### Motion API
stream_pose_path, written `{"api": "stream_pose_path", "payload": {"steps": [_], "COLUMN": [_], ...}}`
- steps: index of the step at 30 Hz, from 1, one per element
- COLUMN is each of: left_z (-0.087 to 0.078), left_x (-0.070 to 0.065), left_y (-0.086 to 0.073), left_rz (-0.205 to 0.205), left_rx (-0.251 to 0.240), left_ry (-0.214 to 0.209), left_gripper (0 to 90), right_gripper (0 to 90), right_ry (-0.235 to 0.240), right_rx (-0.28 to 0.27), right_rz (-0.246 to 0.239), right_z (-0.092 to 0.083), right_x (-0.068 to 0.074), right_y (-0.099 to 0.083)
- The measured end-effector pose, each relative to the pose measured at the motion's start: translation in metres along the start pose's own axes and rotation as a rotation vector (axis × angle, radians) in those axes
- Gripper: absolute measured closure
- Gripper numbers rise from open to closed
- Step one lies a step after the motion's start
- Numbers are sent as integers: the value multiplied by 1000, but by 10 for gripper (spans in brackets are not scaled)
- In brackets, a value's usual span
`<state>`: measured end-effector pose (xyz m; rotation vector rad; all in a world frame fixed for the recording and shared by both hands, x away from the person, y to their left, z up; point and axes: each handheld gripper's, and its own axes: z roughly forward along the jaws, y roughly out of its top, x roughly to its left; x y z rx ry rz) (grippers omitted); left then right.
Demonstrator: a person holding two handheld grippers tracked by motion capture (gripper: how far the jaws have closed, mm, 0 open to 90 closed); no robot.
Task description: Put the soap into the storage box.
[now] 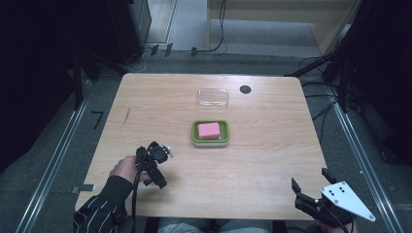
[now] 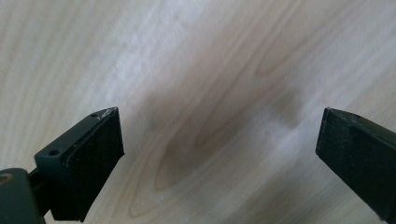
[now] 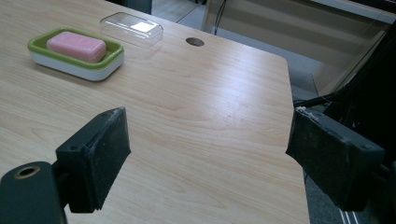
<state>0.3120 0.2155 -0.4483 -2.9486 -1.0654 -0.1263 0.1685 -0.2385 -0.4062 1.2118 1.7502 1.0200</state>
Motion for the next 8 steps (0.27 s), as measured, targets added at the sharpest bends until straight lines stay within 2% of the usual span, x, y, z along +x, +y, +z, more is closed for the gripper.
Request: {"api": "stream_pose_path", "payload": {"steps": [6, 8], "left_z": [4, 5], "left_x": [-2, -2], "left_y": [-19, -22], "left_rz": [-61, -64], "left_rx": [-11, -2], "left_ry": [10, 19], "left_gripper": [10, 10], "right_gripper": [136, 136], "right_ry": [12, 19], "right_rx": [-7, -10], "right_rz": [-3, -5], "right_z": [4, 6], "right_x": [1, 2], "right_y": [2, 3]}}
